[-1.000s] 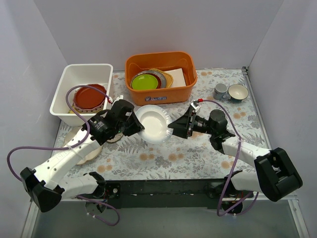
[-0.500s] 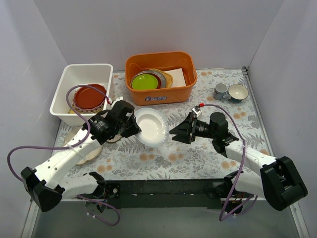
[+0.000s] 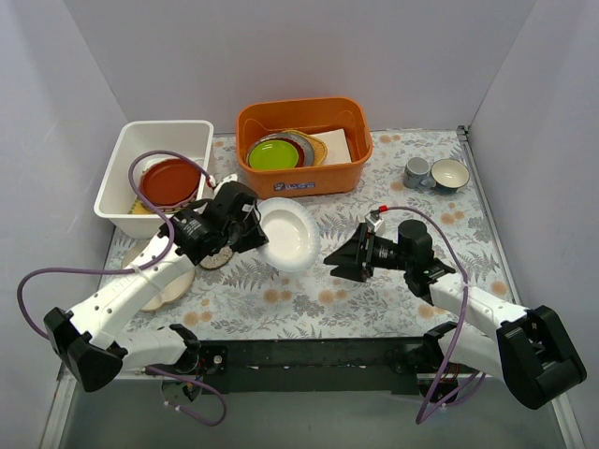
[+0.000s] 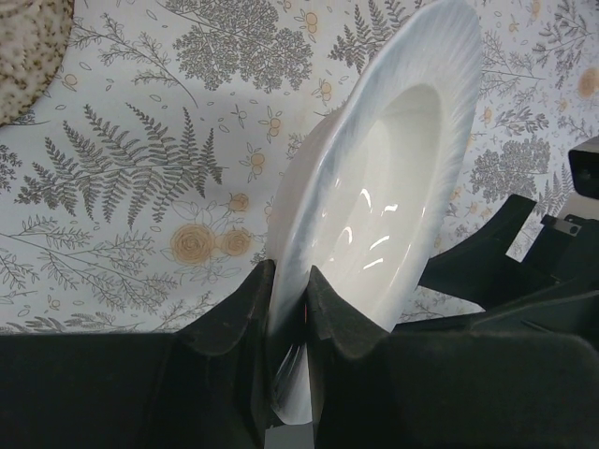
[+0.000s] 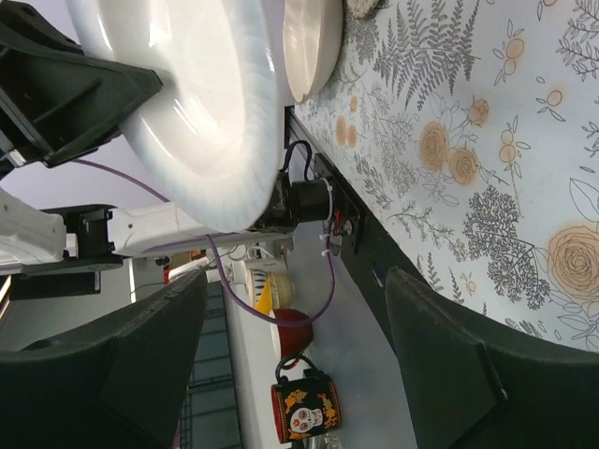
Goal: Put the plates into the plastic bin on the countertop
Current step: Place the plate in the plastic bin, then move the plate to the corner of the board.
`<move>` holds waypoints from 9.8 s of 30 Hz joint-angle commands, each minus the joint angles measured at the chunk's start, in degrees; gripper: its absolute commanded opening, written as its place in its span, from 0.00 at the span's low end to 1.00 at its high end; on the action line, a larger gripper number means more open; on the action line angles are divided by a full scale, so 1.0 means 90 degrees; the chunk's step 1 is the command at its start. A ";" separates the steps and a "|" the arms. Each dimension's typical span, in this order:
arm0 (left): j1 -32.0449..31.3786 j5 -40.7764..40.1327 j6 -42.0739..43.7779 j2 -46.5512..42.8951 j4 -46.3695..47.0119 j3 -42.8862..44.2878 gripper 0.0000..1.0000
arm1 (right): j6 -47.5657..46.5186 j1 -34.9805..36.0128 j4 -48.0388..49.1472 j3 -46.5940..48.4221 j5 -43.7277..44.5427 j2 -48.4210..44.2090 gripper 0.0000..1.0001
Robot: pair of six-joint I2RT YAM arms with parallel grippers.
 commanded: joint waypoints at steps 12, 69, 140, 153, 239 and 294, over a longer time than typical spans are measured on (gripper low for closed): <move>0.1030 0.1435 0.0623 0.0067 0.1010 0.0682 0.00 | -0.0197 -0.0053 -0.0071 -0.0206 -0.0166 -0.0226 0.83; 0.6783 0.5442 -0.0782 0.0799 0.3531 0.0047 0.00 | -0.0382 -0.0151 -0.0501 -0.0577 -0.0430 -0.0353 0.91; 0.7144 0.2795 -0.1134 0.3329 0.3159 0.1365 0.07 | -0.0539 -0.0571 -0.0872 -0.0938 -0.0674 -0.0538 0.97; 0.7144 0.2873 -0.0939 0.3641 0.3189 0.1414 0.26 | -0.0558 -0.0610 -0.0921 -0.0948 -0.0674 -0.0548 0.97; 0.5768 0.5666 0.1161 0.0175 0.2233 0.2332 0.98 | -0.1642 0.2485 -0.2327 0.5418 0.0547 0.4685 0.94; 0.5709 0.6125 0.1220 -0.0743 0.1734 0.1795 0.98 | -0.0285 0.3755 -0.3167 1.0195 0.1289 0.9246 0.49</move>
